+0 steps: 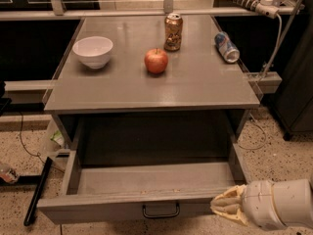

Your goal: Close top drawer

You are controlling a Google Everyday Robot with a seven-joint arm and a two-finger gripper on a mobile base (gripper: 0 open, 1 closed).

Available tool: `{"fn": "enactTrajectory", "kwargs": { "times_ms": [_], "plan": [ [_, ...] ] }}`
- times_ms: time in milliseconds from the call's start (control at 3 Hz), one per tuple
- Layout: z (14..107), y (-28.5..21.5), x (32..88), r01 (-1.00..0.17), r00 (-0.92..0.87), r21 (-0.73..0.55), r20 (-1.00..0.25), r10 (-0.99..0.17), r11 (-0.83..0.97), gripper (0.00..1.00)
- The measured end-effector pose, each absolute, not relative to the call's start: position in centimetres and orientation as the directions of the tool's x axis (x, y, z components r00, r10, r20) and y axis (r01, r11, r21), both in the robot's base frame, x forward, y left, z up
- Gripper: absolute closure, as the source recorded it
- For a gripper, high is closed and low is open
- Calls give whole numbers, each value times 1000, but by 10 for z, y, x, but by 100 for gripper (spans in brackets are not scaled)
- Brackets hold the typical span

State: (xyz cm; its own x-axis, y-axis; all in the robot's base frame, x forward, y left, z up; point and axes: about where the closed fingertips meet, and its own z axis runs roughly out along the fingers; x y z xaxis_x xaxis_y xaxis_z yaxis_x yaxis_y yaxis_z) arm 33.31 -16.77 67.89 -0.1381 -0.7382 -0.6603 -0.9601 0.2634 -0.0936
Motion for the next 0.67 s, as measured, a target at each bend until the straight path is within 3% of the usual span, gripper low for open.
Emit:
{"fn": "enactTrajectory", "kwargs": {
  "times_ms": [333,667],
  "plan": [
    [679,-168,333,-960,-138,-94,-660,-738,263,12],
    [677,-166,341,-958,-138,-99,-660,-739,268,0]
  ]
}}
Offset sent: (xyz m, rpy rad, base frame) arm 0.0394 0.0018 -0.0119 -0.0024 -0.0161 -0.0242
